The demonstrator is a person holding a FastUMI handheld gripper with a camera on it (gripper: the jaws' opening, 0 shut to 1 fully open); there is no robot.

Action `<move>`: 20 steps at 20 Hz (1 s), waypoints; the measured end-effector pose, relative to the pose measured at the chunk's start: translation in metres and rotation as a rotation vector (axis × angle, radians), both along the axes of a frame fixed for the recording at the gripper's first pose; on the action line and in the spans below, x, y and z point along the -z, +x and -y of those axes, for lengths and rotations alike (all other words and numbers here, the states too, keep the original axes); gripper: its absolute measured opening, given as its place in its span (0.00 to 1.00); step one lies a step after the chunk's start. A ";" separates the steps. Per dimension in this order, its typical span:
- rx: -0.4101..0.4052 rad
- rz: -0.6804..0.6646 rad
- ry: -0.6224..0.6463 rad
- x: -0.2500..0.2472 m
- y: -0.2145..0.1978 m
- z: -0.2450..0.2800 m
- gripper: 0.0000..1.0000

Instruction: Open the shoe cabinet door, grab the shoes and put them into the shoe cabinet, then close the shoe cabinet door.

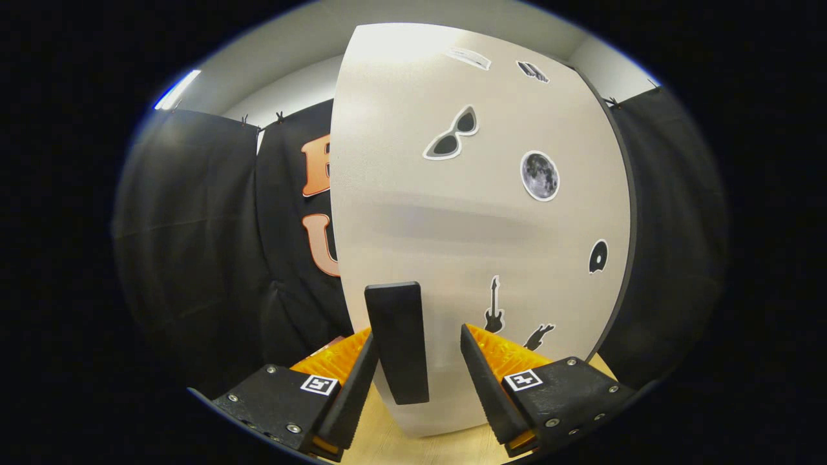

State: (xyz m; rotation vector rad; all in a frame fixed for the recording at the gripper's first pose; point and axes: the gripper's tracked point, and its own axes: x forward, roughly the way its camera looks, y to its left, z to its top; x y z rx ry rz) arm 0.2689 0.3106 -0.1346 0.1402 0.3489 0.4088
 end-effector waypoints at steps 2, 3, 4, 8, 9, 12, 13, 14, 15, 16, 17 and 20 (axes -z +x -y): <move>0.006 -0.002 0.000 0.000 0.013 -0.009 0.79; 0.010 -0.001 -0.004 0.001 0.019 -0.012 0.79; 0.013 0.001 -0.009 0.001 0.024 -0.017 0.79; 0.019 -0.026 -0.028 -0.003 0.032 -0.017 0.79; 0.017 -0.022 -0.034 -0.010 0.031 -0.010 0.80; -0.012 -0.018 -0.022 -0.037 0.015 0.012 0.90; -0.023 -0.018 -0.014 -0.049 0.008 0.020 0.92; -0.011 -0.001 -0.017 -0.062 0.004 0.033 0.94; 0.002 0.029 -0.025 -0.075 0.002 0.048 0.95; 0.013 0.056 -0.029 -0.088 -0.002 0.060 0.95; 0.025 0.080 -0.029 -0.103 -0.007 0.076 0.95; 0.080 0.145 -0.049 -0.142 -0.021 0.130 0.94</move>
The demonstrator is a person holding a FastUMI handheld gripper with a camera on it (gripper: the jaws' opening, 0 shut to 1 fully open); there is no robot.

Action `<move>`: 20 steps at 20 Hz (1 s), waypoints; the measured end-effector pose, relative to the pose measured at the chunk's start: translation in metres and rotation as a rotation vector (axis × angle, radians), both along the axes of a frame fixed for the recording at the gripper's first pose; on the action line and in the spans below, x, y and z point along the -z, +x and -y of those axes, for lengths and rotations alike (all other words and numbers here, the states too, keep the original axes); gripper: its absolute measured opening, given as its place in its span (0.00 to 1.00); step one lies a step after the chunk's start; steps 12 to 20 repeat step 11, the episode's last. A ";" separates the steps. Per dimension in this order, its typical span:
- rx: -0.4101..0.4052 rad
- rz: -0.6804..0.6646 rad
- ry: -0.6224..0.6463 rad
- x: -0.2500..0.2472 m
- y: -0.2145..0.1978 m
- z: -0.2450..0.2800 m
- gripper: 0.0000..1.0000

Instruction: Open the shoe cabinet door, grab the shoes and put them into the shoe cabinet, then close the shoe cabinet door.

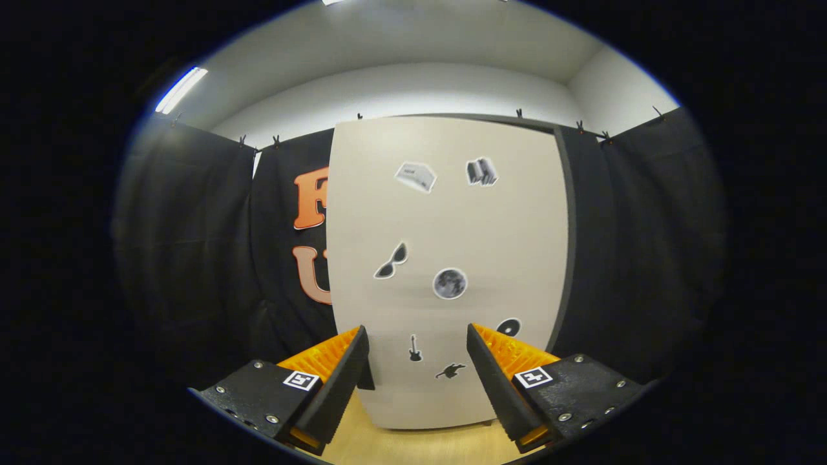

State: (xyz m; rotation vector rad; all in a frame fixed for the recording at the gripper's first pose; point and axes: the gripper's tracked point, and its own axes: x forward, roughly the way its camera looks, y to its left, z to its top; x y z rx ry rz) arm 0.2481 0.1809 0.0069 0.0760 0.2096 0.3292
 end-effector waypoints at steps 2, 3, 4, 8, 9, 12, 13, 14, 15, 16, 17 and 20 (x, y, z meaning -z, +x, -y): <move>0.046 0.042 -0.027 -0.020 -0.010 0.037 0.94; 0.067 0.059 -0.042 -0.027 -0.014 0.056 0.94; 0.086 0.070 -0.055 -0.032 -0.018 0.071 0.95; 0.155 0.085 -0.089 -0.042 -0.036 0.133 0.94; 0.165 0.083 -0.092 -0.042 -0.041 0.146 0.94; 0.184 0.077 -0.104 -0.041 -0.050 0.169 0.94; 0.184 0.077 -0.104 -0.041 -0.050 0.169 0.94; 0.184 0.077 -0.104 -0.041 -0.050 0.169 0.94; 0.184 0.077 -0.104 -0.041 -0.050 0.169 0.94; 0.184 0.077 -0.104 -0.041 -0.050 0.169 0.94; 0.184 0.077 -0.104 -0.041 -0.050 0.169 0.94; 0.184 0.077 -0.104 -0.041 -0.050 0.169 0.94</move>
